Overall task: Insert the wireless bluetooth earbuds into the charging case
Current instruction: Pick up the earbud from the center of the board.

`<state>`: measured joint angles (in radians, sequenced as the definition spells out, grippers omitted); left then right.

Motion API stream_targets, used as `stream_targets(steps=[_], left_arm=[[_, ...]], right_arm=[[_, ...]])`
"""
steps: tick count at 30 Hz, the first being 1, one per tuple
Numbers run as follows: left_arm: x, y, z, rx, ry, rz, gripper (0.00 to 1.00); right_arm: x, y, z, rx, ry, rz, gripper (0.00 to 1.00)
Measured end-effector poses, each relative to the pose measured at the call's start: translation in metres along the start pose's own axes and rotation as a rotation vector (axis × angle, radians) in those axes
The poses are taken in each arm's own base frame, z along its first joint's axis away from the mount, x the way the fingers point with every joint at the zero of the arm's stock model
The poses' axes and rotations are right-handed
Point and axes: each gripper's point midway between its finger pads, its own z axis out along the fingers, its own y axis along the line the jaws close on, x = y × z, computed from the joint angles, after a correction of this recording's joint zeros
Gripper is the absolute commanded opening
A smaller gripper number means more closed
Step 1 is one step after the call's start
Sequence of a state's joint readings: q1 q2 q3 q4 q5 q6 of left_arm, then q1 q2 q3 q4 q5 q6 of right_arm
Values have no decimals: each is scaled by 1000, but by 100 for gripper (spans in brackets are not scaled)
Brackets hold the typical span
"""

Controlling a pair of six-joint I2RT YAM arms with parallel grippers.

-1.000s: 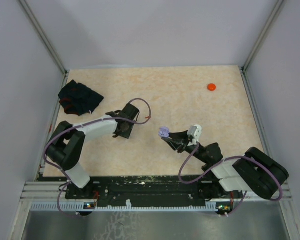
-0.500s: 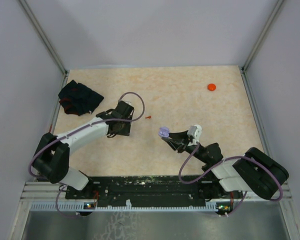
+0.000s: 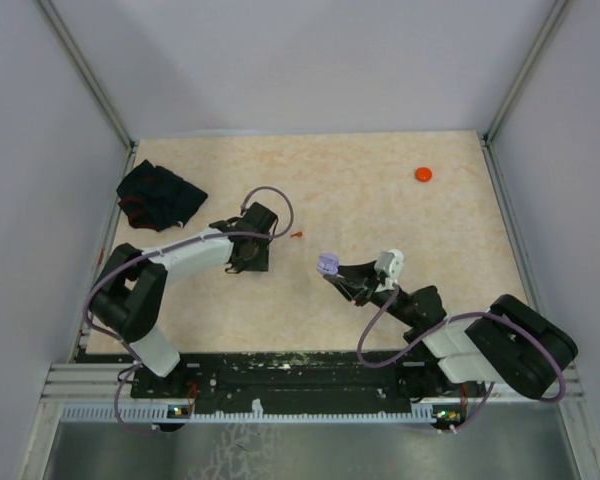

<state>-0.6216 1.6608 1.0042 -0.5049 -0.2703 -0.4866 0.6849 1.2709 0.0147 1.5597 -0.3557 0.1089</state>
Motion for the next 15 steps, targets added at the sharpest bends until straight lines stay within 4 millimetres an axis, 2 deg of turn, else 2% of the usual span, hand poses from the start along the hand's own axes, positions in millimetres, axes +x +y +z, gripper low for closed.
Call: stream_targets(steps=[9,15], left_arm=[[-2,-5,14,11,13,-20,39],[-6,-9,15,23,10,-21,35]], right_arm=[[0,0,0,0,0,0,0],[0,0,0,0,0,0,0]])
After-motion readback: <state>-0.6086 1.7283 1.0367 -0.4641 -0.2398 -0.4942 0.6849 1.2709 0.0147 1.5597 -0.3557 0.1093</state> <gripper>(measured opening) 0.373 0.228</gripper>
